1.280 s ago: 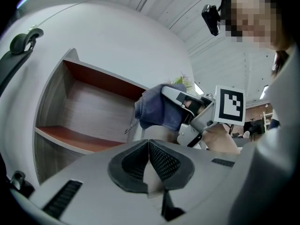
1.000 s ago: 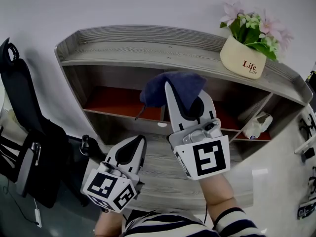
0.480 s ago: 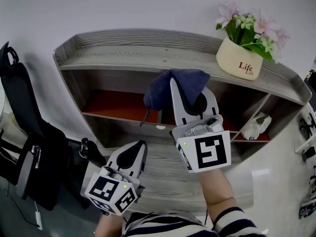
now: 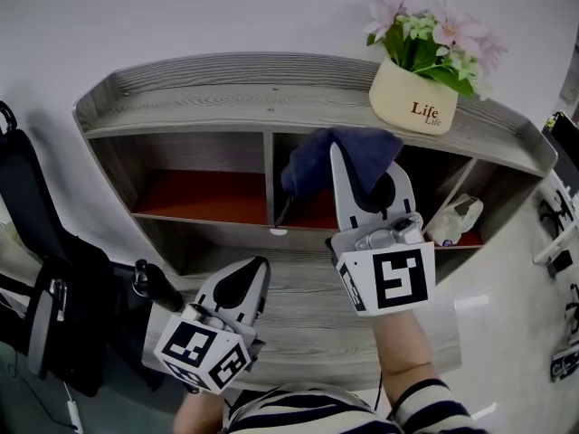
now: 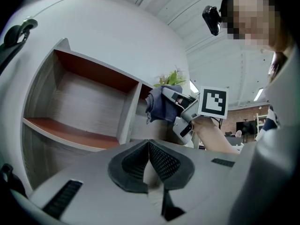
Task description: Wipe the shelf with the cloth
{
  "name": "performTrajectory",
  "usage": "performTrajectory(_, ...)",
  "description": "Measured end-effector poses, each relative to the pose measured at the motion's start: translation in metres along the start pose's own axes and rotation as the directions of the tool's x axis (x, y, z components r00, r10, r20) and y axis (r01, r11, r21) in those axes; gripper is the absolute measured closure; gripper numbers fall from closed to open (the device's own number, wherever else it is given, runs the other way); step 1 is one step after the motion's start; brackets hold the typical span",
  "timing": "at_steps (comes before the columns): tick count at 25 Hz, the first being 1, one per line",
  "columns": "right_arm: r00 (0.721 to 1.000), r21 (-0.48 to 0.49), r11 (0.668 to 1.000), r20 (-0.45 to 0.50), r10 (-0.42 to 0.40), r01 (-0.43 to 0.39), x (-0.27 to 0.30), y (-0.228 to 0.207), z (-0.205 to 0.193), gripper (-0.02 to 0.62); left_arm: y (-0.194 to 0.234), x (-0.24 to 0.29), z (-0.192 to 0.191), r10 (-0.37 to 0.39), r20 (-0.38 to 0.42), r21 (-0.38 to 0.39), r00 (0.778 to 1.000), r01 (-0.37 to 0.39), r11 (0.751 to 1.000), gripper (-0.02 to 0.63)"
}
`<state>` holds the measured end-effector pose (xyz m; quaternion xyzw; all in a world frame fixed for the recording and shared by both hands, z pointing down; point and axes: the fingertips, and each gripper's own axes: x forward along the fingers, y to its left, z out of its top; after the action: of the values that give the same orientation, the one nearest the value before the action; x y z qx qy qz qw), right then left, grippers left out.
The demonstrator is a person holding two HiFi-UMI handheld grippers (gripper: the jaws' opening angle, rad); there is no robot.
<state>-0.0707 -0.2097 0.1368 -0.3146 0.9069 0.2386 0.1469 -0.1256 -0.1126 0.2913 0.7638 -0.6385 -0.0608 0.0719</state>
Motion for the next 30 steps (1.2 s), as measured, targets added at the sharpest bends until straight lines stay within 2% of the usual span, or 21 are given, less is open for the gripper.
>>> performTrajectory(11, 0.989, -0.024, 0.989, -0.034, -0.147, 0.146, -0.035, -0.059, -0.007, 0.551, -0.021, 0.017, -0.006, -0.067, -0.031, 0.017, 0.997, 0.067, 0.998, 0.591)
performTrajectory(21, 0.959, -0.07, 0.96, -0.074, -0.275, 0.27, -0.066, -0.109, -0.013, 0.551, -0.043, 0.034, -0.01, -0.137, -0.047, 0.02, 0.989, 0.139, 0.99, 0.591)
performTrajectory(30, 0.93, -0.121, 0.933, -0.104, -0.351, 0.339, -0.085, -0.145, -0.015, 0.551, -0.054, 0.044, -0.013, -0.173, -0.054, 0.02, 0.983, 0.175, 0.984, 0.589)
